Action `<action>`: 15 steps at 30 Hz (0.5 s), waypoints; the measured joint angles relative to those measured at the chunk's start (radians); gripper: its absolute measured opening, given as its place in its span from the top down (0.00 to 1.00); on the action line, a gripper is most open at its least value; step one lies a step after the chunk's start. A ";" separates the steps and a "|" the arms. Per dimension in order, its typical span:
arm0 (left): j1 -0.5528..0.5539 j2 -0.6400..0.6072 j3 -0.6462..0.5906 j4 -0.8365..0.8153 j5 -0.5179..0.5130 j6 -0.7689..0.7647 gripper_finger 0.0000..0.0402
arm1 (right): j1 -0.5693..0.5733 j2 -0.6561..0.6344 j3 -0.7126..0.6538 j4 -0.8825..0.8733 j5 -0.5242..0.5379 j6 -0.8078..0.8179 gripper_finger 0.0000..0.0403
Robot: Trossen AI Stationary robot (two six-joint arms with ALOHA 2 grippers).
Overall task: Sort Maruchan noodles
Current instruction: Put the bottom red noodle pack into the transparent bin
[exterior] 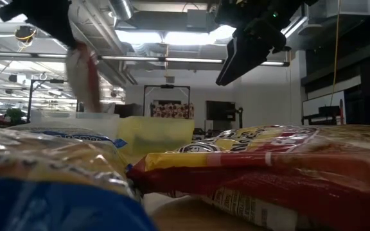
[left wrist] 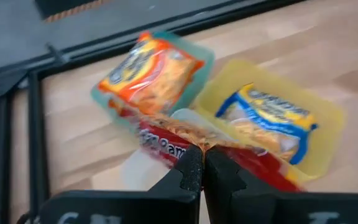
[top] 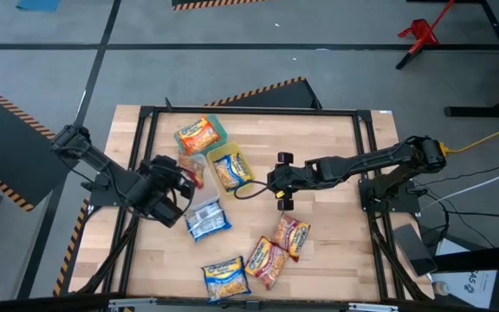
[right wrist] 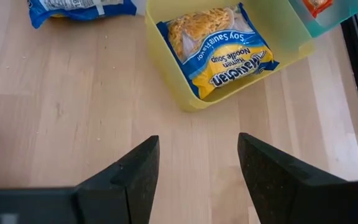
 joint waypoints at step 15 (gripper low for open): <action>0.032 0.149 0.000 -0.017 0.045 -0.063 1.00 | 0.000 0.000 0.000 0.006 -0.002 0.025 0.49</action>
